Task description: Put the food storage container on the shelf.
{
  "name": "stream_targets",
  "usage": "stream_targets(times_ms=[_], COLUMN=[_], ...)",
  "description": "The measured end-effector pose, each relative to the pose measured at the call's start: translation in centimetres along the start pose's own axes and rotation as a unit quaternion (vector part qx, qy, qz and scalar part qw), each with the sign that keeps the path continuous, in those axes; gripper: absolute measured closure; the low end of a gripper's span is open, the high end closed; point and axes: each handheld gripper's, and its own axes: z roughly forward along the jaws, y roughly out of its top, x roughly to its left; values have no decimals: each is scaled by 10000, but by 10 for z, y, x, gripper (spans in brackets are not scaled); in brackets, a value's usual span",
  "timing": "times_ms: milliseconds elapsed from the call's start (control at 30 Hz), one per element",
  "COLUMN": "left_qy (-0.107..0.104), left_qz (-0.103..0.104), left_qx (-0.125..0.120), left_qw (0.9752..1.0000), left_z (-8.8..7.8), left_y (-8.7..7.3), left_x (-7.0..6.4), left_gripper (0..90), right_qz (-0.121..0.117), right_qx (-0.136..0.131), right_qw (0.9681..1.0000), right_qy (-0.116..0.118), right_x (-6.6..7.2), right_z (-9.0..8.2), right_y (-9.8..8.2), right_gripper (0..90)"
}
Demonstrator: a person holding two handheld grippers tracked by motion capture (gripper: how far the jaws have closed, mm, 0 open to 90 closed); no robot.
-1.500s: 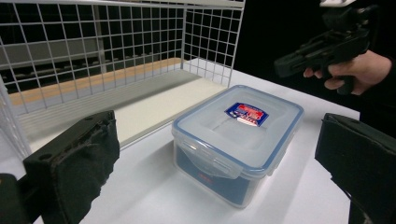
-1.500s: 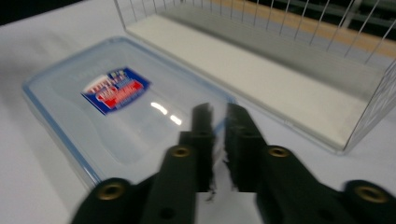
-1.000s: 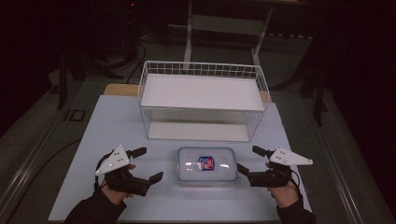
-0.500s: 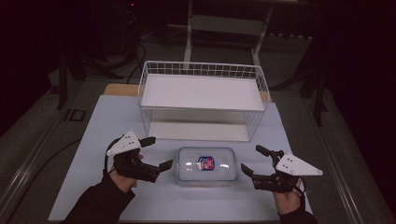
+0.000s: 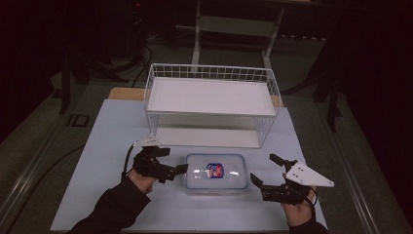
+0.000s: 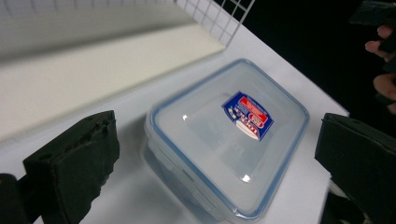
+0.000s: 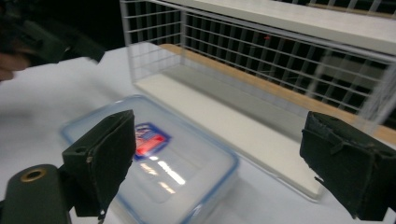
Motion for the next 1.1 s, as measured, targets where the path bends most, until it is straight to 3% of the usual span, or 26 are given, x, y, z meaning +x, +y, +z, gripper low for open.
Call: stream_targets(times_ms=[100,233,300,333,367,433,600,700,767,867,1000,1100], left_qy=[-124,-348,-463,-463,-568,-630,-691,-912,-1020,-1374,-1495,-1523], left_qz=[-302,-724,-977,-977,-1170,-1374,-1666,-1930,-2081,-2304,-2300,-2253], left_qx=[127,299,395,395,531,663,924,1033,1060,1009,1013,1016], left_qw=[9994,9963,9933,9933,9901,9863,9792,9715,9670,9581,9563,9569], left_z=[9,21,27,27,33,37,44,48,49,50,49,48], left_y=[-5,-12,-15,-15,-18,-20,-24,-28,-31,-33,-34,-33], left_x=[10,21,26,26,29,32,39,44,49,54,57,57], left_gripper=[0,0,0,0,0,14,124,196,303,423,491,510], right_qz=[12,16,34,34,60,124,136,151,155,155,195,324], right_qx=[-2,144,181,181,205,253,266,283,288,310,349,401], right_qw=[9999,9997,9996,9996,9995,9992,9991,9989,9989,9988,9986,9980], right_qy=[131,207,228,228,248,287,313,328,325,331,348,371], right_x=[1,2,2,2,2,2,2,2,2,2,0,-3], right_z=[0,3,4,4,4,4,4,5,5,4,5,5], right_y=[-1,-4,-6,-6,-6,-7,-7,-8,-8,-8,-9,-11], right_gripper=[100,100,102,102,102,126,128,130,130,132,134,136])
